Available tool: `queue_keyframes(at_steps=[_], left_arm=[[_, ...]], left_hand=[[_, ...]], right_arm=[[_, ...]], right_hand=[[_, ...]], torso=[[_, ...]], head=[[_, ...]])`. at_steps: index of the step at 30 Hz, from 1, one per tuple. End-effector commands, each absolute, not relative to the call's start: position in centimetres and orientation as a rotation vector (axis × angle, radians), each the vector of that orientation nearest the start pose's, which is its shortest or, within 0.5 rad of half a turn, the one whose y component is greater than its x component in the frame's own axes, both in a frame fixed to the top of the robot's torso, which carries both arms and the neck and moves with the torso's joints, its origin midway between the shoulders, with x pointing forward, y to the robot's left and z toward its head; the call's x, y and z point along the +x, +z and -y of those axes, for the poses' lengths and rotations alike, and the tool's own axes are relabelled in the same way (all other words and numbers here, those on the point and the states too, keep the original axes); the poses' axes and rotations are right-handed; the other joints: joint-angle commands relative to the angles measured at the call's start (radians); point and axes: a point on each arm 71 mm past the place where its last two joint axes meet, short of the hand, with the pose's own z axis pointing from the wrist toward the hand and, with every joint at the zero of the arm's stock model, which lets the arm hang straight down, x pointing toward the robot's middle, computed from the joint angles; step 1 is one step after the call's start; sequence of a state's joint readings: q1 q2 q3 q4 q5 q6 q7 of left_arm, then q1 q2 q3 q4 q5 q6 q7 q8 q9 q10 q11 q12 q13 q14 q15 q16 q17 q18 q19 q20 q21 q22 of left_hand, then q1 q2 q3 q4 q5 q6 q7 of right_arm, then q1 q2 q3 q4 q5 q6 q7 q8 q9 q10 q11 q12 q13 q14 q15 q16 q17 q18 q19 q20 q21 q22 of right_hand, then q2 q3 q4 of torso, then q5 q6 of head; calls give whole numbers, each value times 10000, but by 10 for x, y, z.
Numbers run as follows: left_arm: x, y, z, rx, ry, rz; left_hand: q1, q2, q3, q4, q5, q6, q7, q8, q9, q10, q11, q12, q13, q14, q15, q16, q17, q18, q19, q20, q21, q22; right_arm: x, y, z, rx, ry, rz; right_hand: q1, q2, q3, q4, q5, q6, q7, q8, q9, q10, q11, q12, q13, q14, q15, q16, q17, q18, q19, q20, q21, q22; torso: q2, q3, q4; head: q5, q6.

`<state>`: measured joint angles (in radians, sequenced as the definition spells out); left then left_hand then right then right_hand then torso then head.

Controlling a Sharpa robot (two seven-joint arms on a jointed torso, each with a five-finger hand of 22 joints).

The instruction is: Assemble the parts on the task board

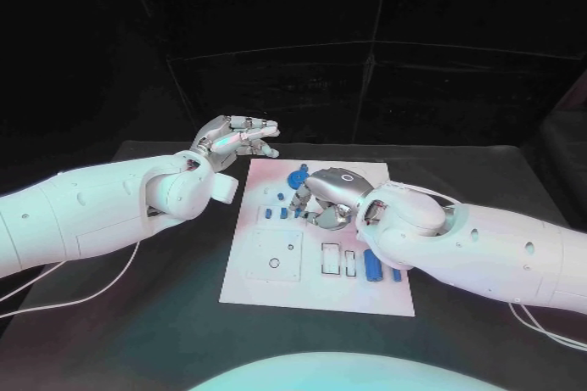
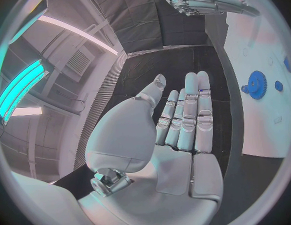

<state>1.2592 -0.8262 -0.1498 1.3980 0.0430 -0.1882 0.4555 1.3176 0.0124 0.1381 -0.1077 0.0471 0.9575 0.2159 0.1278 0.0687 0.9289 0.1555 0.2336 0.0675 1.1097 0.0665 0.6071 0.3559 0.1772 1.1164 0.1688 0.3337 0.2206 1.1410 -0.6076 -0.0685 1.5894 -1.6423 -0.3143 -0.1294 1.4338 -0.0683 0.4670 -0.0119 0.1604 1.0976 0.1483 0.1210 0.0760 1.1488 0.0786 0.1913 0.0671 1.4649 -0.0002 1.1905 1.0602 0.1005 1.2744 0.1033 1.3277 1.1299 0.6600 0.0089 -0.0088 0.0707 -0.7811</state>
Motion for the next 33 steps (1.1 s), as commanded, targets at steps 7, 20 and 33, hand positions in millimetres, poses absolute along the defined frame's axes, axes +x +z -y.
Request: queue_keyframes(at_steps=[7, 20, 33], left_arm=[[508, -189, -232, -10796, -15880, -14118], [510, -190, -230, -10785, -15933, -14178], [510, -190, -231, -10797, -15903, -14179]], left_hand=[[103, 48, -67, 18, 22, -62, 33, -7, 11, -90, -3, 91, 21, 10, 70, -36, -16, 27, 87, 14, -70, -23], [110, 68, -91, 18, 22, -48, 31, 17, 17, -88, -4, 140, 30, -1, 72, -38, -17, 27, 89, 16, -89, -40], [110, 68, -91, 18, 22, -48, 31, 17, 17, -88, -4, 140, 30, -1, 72, -38, -17, 27, 89, 16, -89, -40]], right_arm=[[420, -233, 47, -5399, 8950, -16746], [415, -243, 39, -5817, 8963, -17273], [415, -244, 41, -5878, 8837, -17358]], right_hand=[[-104, -21, 92, -31, 47, -18, 60, -38, -24, -16, 60, -97, -18, 232, 1, 91, 32, -68, 26, 35, 81, 25], [-110, -14, 105, -36, 52, -28, 68, -47, -27, -23, 67, -114, -18, 231, 6, 90, 23, -67, 19, 39, 80, 20], [-119, -11, 110, -37, 52, -35, 74, -54, -29, -29, 73, -126, -17, 234, 11, 110, 45, -69, 25, 42, 88, 33]], torso=[[-6, -4, -2], [-7, -5, -23], [-16, 1, -25]], head=[[286, -94], [430, -223], [442, -259]])
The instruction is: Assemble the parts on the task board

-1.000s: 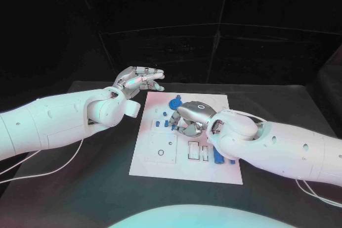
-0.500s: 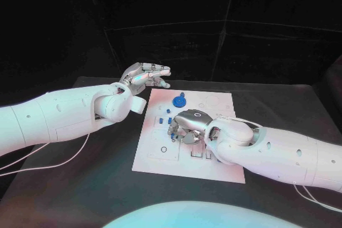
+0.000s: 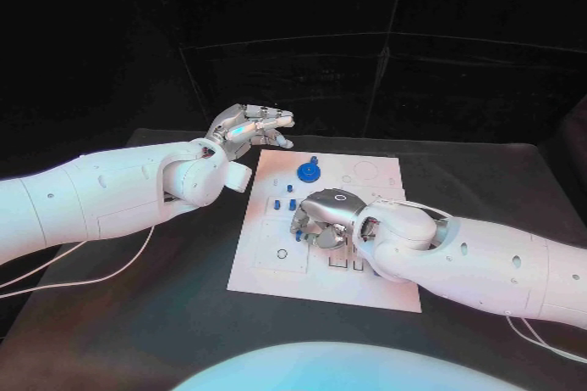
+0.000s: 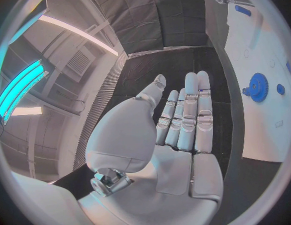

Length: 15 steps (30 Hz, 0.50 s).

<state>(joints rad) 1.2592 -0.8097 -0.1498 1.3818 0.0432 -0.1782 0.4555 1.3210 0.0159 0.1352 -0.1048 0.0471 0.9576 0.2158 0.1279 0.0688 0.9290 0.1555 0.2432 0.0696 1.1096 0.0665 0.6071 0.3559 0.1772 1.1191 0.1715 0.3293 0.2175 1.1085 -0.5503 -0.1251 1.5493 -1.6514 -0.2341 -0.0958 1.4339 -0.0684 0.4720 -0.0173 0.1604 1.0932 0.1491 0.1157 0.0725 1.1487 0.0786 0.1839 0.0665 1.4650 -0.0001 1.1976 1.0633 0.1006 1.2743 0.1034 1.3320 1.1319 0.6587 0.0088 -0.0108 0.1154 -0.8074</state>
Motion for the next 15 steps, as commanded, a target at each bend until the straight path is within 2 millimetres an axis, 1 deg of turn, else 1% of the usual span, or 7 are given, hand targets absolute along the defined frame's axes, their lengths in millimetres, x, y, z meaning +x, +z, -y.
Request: queue_keyframes(at_steps=[1, 3, 6, 11, 15], left_arm=[[510, -190, -231, -10798, -15900, -14179], [511, -190, -231, -10800, -15895, -14180], [511, -190, -231, -10802, -15888, -14180], [511, -190, -231, -10799, -15899, -14186], [511, -190, -231, -10798, -15897, -14185]], left_hand=[[75, 34, -63, -11, 23, -48, 31, 17, 17, -89, -4, 43, 10, -1, 71, -38, -17, 27, 62, -11, -44, -9], [75, 34, -63, -11, 23, -48, 31, 17, 17, -89, -4, 43, 10, -1, 71, -38, -17, 27, 62, -11, -44, -9], [75, 34, -63, -11, 23, -48, 31, 17, 17, -89, -4, 43, 10, -1, 71, -38, -17, 27, 62, -11, -44, -9], [75, 34, -63, -11, 23, -48, 31, 17, 17, -89, -4, 43, 10, -1, 71, -38, -17, 27, 62, -11, -44, -9], [75, 34, -63, -11, 23, -48, 31, 17, 17, -89, -4, 43, 10, -1, 71, -38, -17, 27, 62, -11, -44, -9]], right_arm=[[415, -244, 42, -5878, 8818, -17364], [415, -244, 42, -5880, 8792, -17375], [416, -245, 43, -5879, 8718, -17403], [417, -246, 43, -5869, 8606, -17441], [418, -246, 41, -5915, 8581, -17478]], right_hand=[[-120, -10, 60, 17, 52, 10, 65, -2, 6, -28, 72, -51, -10, 234, 10, 39, 14, -71, 26, 42, 46, 12], [-120, -10, 60, 17, 52, 10, 65, -2, 6, -28, 72, -51, -10, 234, 10, 39, 14, -71, 26, 42, 46, 12], [-120, -10, 60, 17, 52, 10, 65, -2, 6, -28, 72, -51, -10, 234, 10, 39, 14, -71, 26, 42, 46, 12], [-120, -10, 60, 17, 52, 10, 65, -2, 6, -28, 72, -51, -10, 234, 10, 39, 14, -71, 26, 42, 46, 12], [-120, -10, 60, 17, 52, 10, 65, -2, 6, -28, 72, -51, -10, 234, 10, 39, 14, -71, 26, 42, 46, 12]], torso=[[-1, 4, -5], [1, 8, -4], [4, 0, 1], [7, 2, 16], [6, 7, 9]], head=[[-2, 5], [1, 10], [-16, 18], [-25, 29], [-20, 14]])
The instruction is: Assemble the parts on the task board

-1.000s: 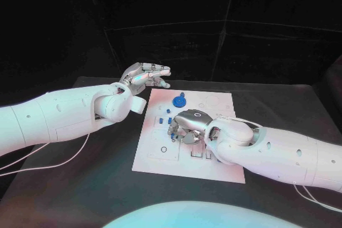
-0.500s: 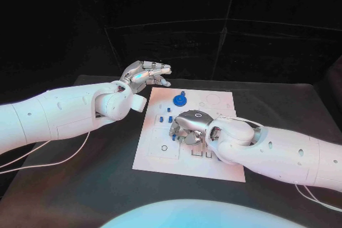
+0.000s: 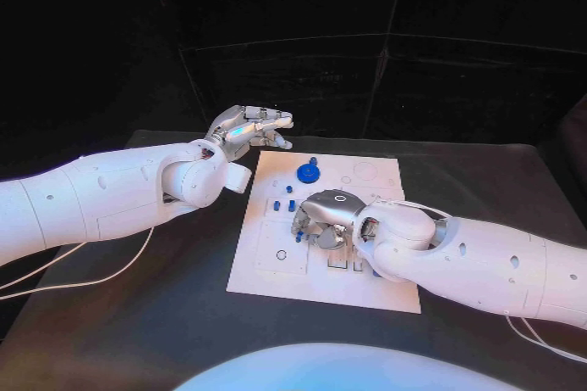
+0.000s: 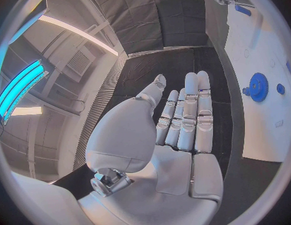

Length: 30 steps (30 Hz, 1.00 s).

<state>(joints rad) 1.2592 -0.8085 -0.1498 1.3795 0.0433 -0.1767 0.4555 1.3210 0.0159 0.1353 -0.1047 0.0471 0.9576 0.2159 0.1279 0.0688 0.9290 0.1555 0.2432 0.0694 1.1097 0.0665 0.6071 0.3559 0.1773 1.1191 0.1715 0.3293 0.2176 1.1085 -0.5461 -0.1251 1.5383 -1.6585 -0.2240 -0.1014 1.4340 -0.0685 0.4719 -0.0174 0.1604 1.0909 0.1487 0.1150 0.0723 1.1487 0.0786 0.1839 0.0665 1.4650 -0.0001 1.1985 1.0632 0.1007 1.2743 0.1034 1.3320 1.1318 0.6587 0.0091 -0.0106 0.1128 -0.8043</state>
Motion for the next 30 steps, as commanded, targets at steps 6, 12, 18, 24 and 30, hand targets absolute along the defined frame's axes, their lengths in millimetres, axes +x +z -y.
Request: queue_keyframes(at_steps=[6, 12, 18, 24, 30], left_arm=[[511, -190, -231, -10800, -15901, -14194], [511, -190, -231, -10797, -15930, -14210], [511, -190, -231, -10795, -15945, -14220], [511, -190, -231, -10797, -15936, -14217], [511, -190, -231, -10790, -15944, -14203]], left_hand=[[90, 44, -88, -20, 22, -44, 27, 36, 19, -98, -7, 87, 17, -12, 71, -40, -17, 28, 66, -10, -61, -27], [90, 44, -88, -20, 22, -44, 27, 36, 19, -98, -7, 87, 17, -12, 71, -40, -17, 28, 66, -10, -61, -27], [90, 44, -88, -20, 22, -44, 27, 36, 19, -98, -7, 87, 17, -12, 71, -40, -17, 28, 66, -10, -61, -27], [86, 36, -113, -21, 22, -49, 29, 42, 19, -112, -5, 106, 18, -19, 74, -41, -17, 27, 65, -7, -73, -37], [77, 34, -137, -17, 22, -60, 34, 44, 17, -130, -1, 124, 19, -25, 78, -41, -17, 26, 66, -4, -83, -47]], right_arm=[[417, -247, 39, -6051, 8563, -17618], [416, -249, 38, -6158, 8454, -17832], [417, -251, 37, -6225, 8351, -17991], [419, -251, 37, -6116, 8273, -17945], [420, -249, 38, -5962, 8345, -17724]], right_hand=[[-127, -7, 67, 14, 51, 29, 72, 1, 6, -31, 75, -62, -10, 234, 14, 31, 12, -70, 22, 45, 46, 11], [-175, -34, 46, 18, 33, 24, 79, -8, 5, -35, 85, -85, -7, 229, 24, 27, -5, -70, 16, 55, 48, 12], [-302, -95, -5, 35, 35, -50, 98, -70, -12, -114, 113, -189, -14, 214, 52, 31, -27, -63, -20, 83, 36, -11], [-572, -304, -140, 102, 86, -602, 219, -403, -84, -734, 278, -541, -53, 121, 190, -126, -271, 31, -384, 179, -240, -479], [-657, -479, -403, 64, 37, -1367, 226, -529, -81, -1695, 432, -785, -26, -133, 324, -572, -862, 207, -1012, 329, -784, -1313]], torso=[[6, -4, -6], [5, -3, -1], [2, -4, 7], [2, -3, -2], [0, -4, -5]], head=[[19, -51], [3, -61], [-16, -70], [-22, -65], [-28, -60]])
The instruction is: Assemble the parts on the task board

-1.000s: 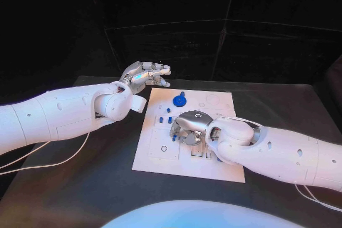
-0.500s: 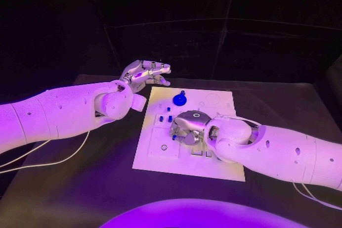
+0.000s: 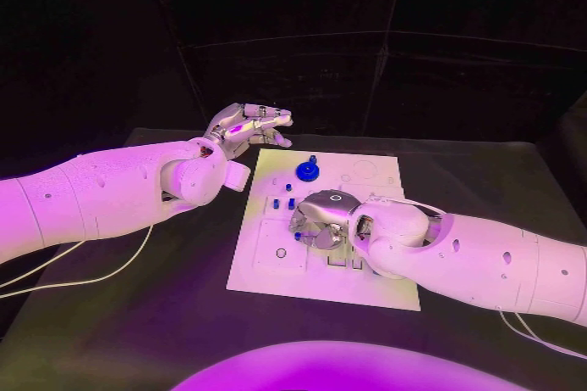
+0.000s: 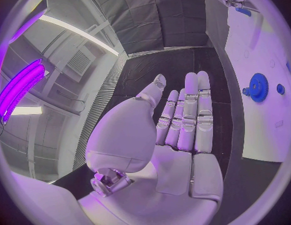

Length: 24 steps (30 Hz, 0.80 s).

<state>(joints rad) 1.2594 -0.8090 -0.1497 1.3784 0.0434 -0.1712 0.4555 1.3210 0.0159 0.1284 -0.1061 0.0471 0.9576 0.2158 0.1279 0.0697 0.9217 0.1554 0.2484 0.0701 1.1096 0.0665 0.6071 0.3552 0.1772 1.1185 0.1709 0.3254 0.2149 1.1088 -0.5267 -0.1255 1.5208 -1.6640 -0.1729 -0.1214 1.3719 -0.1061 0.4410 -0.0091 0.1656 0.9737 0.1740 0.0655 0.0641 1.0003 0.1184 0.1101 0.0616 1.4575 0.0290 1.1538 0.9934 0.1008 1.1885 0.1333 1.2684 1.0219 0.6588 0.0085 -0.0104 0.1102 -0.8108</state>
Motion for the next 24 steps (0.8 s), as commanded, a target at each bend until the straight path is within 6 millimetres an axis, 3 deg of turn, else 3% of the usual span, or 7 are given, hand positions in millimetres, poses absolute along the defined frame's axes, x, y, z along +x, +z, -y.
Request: queue_keyframes(at_steps=[1, 7, 12, 16, 20, 24], left_arm=[[511, -190, -231, -10784, -15953, -14196], [511, -190, -231, -10763, -15985, -14180], [511, -190, -232, -10761, -15971, -14154], [511, -190, -233, -10763, -15960, -14144], [512, -190, -232, -10744, -16011, -14157], [512, -191, -232, -10736, -16042, -14172]], left_hand=[[77, 34, -69, -3, 22, -60, 34, 44, 8, -58, -1, 73, 12, -25, 78, -41, -10, 26, 72, 2, -44, -20], [66, 33, -87, 3, 21, -67, 36, 47, 7, -69, 2, 86, 13, -27, 81, -40, -9, 25, 73, 4, -51, -26], [55, 37, -108, 11, 21, -74, 38, 52, 7, -83, 4, 104, 14, -29, 84, -38, -9, 24, 76, 7, -60, -35], [55, 37, -108, 11, 21, -74, 38, 52, 7, -83, 4, 104, 14, -29, 84, -38, -9, 24, 76, 7, -60, -35], [48, 44, -122, 17, 22, -76, 37, 57, 7, -90, 4, 119, 15, -30, 86, -36, -8, 24, 78, 9, -67, -42], [44, 54, -137, 22, 22, -68, 30, 69, 10, -92, 1, 140, 18, -32, 86, -34, -7, 25, 82, 11, -74, -49]], right_arm=[[420, -249, 38, -5912, 8384, -17648], [419, -243, 46, -5353, 8785, -17027], [411, -230, 69, -4173, 9340, -16334], [412, -221, 93, -3158, 9345, -16588], [430, -208, 126, -2255, 8609, -17274], [442, -204, 147, -2037, 8083, -17370]], right_hand=[[-39, -107, -135, -24, -16, -254, -40, -33, 4, -256, 40, -25, 29, -78, 35, -154, -206, 216, -193, 39, -188, -269], [-130, -157, -414, 6, 60, -441, -25, -7, 22, -355, 36, 166, 59, -107, 38, -180, -276, 235, -244, 56, -278, -371], [-126, -108, -564, 23, 373, -205, 28, 110, 70, -43, -5, 558, 98, 55, -6, 90, -2, 140, 169, 22, 3, 90], [-159, -107, -603, 49, 396, -152, 31, 127, 75, -7, -9, 621, 92, 54, -11, 67, -45, 133, 209, 18, 26, 123], [-297, -187, -922, 143, 286, -290, 18, 31, 39, -340, -1, 627, 38, -54, 1, -240, -448, 224, -89, 21, -279, -349], [-218, -216, -1264, 111, 329, -451, 25, -5, 28, -711, 29, 628, 31, -138, 20, -540, -820, 294, -312, 35, -557, -736]], torso=[[-3, 0, -7], [-10, 15, 8], [-31, 36, -17], [-57, -3, -26], [-114, -29, -31], [-180, -38, -57]], head=[[-6, 6], [-19, 40], [11, 69], [-125, 198], [-324, 376], [-455, 449]])
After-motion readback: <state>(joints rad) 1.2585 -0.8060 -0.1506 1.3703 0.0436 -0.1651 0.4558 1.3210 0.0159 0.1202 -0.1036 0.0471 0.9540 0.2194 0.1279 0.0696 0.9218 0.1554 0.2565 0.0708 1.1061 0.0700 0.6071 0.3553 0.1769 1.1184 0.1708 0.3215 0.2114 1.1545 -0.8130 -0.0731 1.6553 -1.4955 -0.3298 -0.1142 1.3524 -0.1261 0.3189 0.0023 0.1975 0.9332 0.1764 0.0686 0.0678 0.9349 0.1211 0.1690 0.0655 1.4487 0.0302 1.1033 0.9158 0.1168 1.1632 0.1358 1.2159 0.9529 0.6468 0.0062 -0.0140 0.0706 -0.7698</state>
